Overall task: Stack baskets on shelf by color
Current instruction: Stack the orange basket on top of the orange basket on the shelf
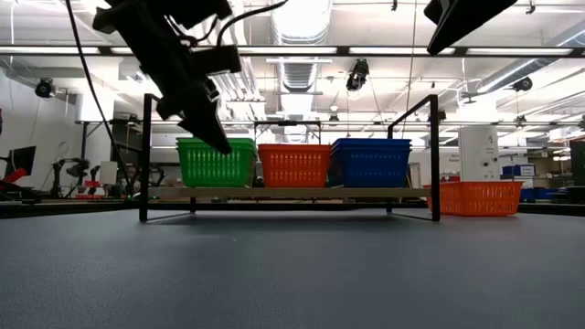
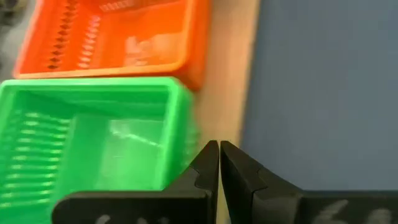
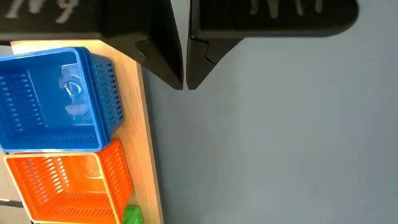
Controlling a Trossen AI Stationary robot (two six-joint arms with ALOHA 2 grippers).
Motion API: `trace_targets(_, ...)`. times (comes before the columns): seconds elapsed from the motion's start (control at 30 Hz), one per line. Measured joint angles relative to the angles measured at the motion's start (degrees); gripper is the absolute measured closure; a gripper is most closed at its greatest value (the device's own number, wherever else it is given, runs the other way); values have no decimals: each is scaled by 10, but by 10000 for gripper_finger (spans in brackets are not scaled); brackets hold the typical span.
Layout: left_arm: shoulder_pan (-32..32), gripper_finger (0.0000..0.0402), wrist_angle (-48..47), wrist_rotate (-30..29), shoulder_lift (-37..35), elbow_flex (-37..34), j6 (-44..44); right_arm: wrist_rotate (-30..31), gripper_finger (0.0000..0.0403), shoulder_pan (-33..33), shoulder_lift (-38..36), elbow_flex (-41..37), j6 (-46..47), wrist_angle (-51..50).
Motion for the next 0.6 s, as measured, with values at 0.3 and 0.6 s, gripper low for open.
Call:
trace_targets(0.3,-72,402,69,29,-8,-2,-15,0,390,-2,-13,0,0,-14)
trace_targets(0.6,-117,402,134,29,-10,0,26,3,394,-22,-58,0,36,-42)
